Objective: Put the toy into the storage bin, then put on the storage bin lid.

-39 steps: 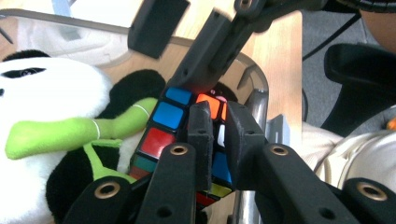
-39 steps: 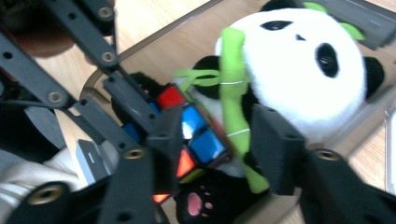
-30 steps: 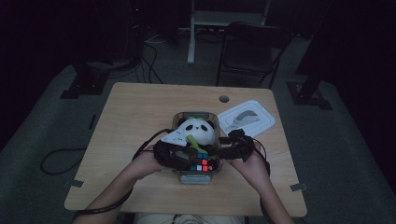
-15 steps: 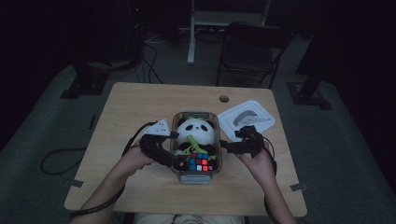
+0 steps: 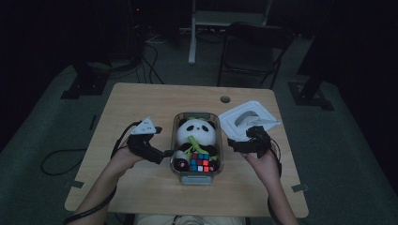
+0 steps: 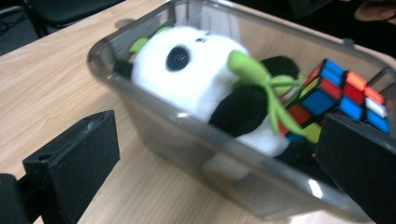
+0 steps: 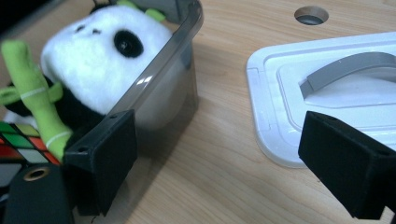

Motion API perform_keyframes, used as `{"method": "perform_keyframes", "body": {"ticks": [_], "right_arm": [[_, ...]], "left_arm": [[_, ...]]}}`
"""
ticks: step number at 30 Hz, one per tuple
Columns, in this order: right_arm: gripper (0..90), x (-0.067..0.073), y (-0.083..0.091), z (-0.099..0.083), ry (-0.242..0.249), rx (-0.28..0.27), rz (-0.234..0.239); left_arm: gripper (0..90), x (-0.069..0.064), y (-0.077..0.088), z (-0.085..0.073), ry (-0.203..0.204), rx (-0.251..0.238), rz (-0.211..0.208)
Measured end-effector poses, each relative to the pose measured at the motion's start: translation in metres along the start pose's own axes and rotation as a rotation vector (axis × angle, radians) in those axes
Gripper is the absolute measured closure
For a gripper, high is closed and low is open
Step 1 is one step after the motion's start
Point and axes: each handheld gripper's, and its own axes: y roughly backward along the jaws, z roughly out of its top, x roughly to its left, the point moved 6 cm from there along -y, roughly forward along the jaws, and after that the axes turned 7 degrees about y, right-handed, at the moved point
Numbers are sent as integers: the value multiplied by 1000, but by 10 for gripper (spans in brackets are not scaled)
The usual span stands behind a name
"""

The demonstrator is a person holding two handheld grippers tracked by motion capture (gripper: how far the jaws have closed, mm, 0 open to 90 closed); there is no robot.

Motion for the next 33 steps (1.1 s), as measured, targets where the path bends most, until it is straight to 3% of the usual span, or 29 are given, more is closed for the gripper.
{"method": "perform_keyframes", "body": {"ticks": [4, 11, 18, 23, 27, 33], "right_arm": [[119, -9, 3, 0, -38, -27, -24], [120, -20, 5, -2, -54, -94, -77], [129, -28, 0, -11, -72, -56, -95], [131, -36, -5, -19, -106, -23, -121], [133, -46, -11, -22, -125, -17, -140], [144, -64, -22, -22, -164, -40, -212]], "left_arm": [[6, 8, 3, -8, -1, -15, 39], [6, 22, 3, -29, 32, 23, 87], [6, 33, 4, -52, 50, 51, 110], [6, 43, 6, -72, 101, 55, 135], [6, 52, 6, -89, 116, 77, 168], [6, 61, 2, -105, 161, 70, 178]]}}
